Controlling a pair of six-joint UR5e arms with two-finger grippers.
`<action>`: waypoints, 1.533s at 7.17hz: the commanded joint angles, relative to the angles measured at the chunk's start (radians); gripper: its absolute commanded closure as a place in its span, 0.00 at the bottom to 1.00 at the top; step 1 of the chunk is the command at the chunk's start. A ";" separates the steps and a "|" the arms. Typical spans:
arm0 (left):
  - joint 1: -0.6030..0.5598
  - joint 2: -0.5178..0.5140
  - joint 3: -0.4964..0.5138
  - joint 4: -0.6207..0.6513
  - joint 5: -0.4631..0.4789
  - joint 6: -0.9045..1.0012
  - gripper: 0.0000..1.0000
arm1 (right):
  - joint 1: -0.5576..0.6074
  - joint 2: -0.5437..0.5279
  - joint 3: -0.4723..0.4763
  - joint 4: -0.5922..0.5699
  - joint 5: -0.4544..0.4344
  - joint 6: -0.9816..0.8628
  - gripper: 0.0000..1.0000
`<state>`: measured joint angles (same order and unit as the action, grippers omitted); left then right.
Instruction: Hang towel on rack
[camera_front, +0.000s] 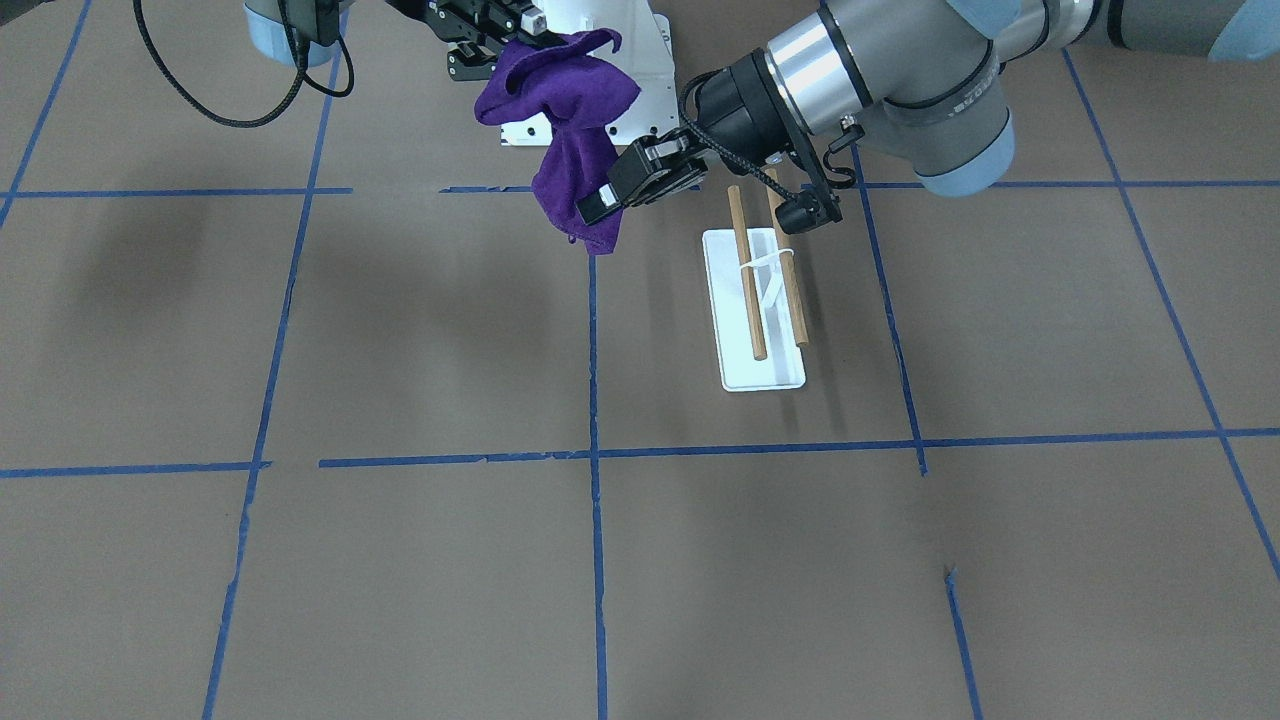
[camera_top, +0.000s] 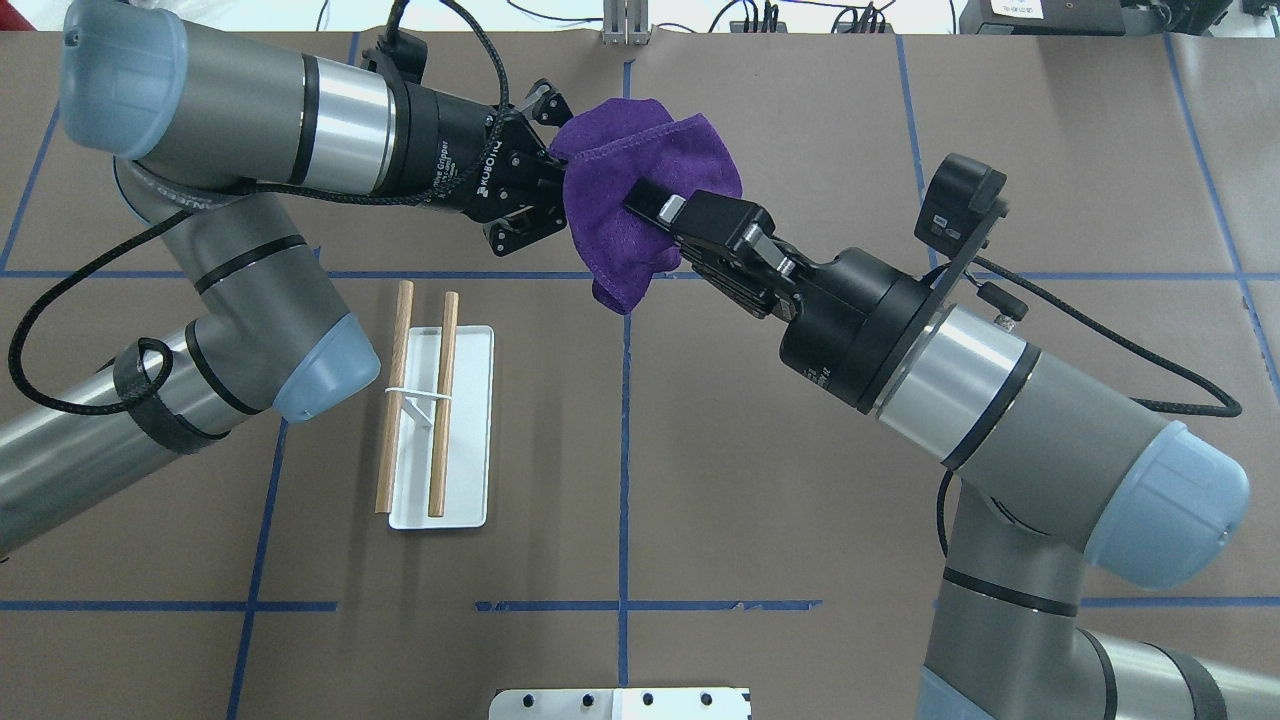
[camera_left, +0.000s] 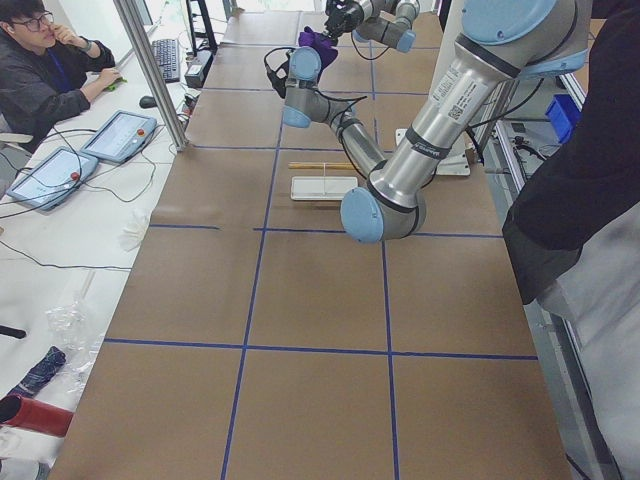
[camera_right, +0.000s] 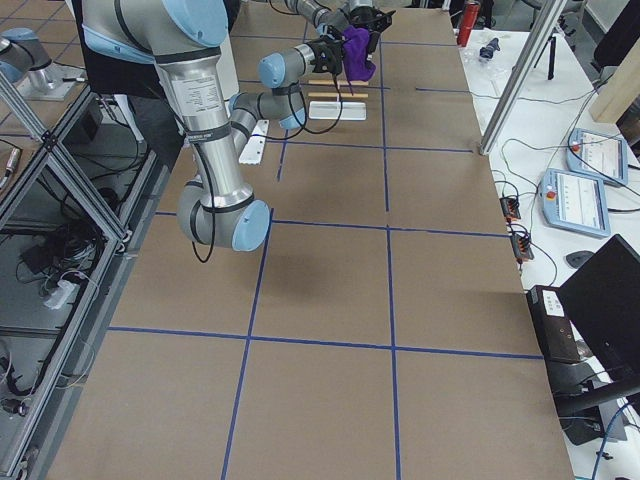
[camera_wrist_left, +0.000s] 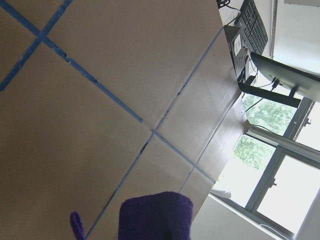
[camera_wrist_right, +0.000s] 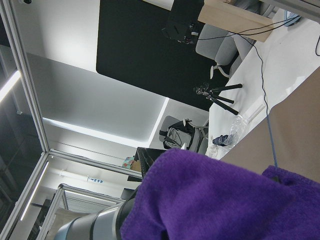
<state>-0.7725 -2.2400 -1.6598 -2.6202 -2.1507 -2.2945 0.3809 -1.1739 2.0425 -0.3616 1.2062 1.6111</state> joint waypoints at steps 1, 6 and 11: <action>-0.001 0.000 -0.003 0.003 -0.001 -0.006 1.00 | 0.003 -0.009 0.007 0.016 0.000 0.000 0.00; -0.008 0.005 -0.003 0.006 -0.001 0.000 1.00 | 0.013 -0.280 0.122 0.152 0.071 -0.008 0.00; -0.022 0.091 -0.078 0.005 -0.006 0.082 1.00 | 0.275 -0.403 0.090 0.078 0.325 -0.131 0.00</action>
<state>-0.7920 -2.1886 -1.6997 -2.6159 -2.1577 -2.2674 0.5470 -1.5587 2.1502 -0.2320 1.4217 1.4980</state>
